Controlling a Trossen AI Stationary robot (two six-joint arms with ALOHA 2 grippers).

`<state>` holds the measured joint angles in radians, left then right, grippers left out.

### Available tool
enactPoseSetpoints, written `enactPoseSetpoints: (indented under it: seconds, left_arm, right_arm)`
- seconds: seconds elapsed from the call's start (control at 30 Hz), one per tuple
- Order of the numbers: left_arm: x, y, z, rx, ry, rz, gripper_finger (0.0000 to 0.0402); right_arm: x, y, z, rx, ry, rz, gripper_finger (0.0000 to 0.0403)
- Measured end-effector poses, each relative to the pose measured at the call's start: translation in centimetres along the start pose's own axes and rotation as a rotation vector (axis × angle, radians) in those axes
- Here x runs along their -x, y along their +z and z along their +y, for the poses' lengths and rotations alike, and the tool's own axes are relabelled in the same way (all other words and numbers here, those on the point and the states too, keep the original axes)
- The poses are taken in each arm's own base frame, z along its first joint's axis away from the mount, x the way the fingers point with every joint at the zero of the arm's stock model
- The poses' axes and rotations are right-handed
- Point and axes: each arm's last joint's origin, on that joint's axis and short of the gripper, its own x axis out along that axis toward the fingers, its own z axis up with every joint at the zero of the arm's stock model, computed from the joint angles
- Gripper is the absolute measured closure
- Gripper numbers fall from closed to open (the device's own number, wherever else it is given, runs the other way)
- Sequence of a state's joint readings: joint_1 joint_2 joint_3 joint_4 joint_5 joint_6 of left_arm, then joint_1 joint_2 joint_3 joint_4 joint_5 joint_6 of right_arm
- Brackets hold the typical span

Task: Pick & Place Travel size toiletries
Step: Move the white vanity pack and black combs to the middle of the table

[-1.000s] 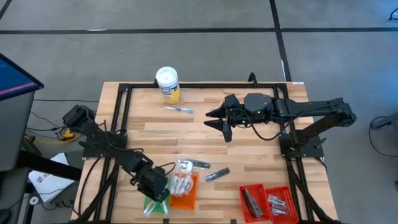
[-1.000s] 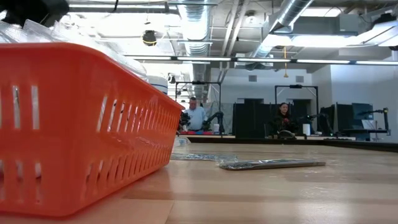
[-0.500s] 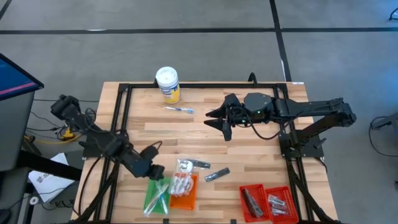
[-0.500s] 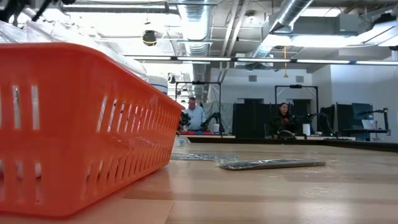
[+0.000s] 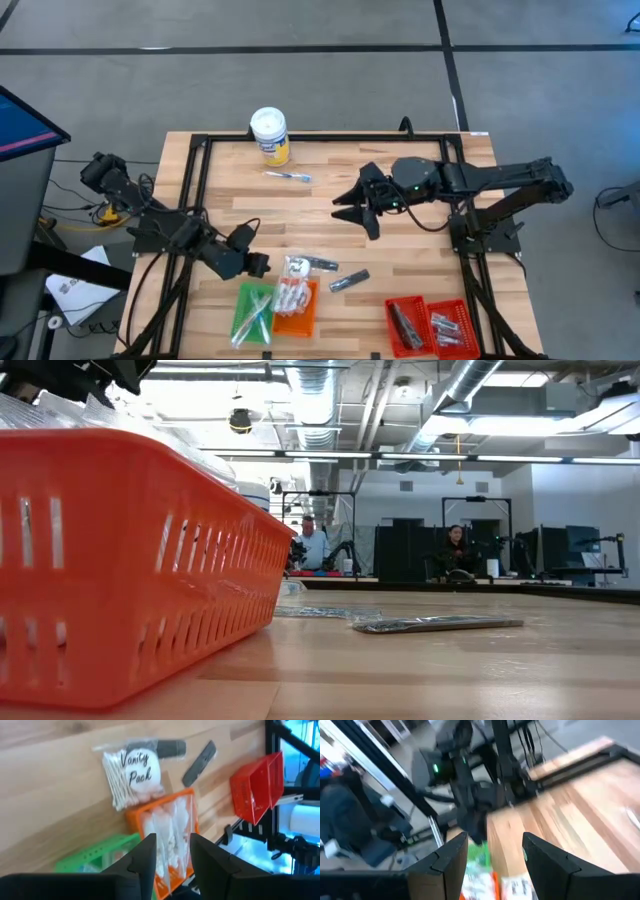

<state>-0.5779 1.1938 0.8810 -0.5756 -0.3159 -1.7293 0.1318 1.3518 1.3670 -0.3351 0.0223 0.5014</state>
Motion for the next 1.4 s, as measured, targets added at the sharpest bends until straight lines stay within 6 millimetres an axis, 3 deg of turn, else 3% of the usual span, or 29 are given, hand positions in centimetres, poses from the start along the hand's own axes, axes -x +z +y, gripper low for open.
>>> enactPoseSetpoints:
  seconds: [0.33,0.57,0.8,1.0,1.3,1.4]
  left_arm:
    - [-0.3,1.0,-0.2,-0.017,-0.008,-0.038,0.0290]
    - [-1.8,4.4,-0.3,-0.063,0.045,0.047,0.0311]
    - [-6.4,7.1,-0.2,-0.110,0.080,0.180,0.0394]
    - [-10.4,7.0,0.0,-0.116,0.081,0.269,0.0400]
    - [-13.3,6.7,1.3,-0.144,0.148,0.333,0.0401]
    - [-13.8,6.7,1.2,-0.146,0.131,0.333,0.0401]
  right_arm:
    - [0.0,-3.1,-0.8,-0.055,-0.141,0.280,0.0244]
    - [-3.2,-5.7,-1.4,-0.064,-0.221,0.431,0.0293]
    - [-8.3,-10.8,-1.5,0.032,-0.274,0.624,0.0394]
    - [-11.0,-14.5,-1.5,0.178,-0.329,0.710,0.0400]
    - [-14.6,-19.5,-0.1,0.264,-0.252,0.733,0.0402]
    - [-14.8,-19.8,-0.4,0.262,-0.265,0.745,0.0402]
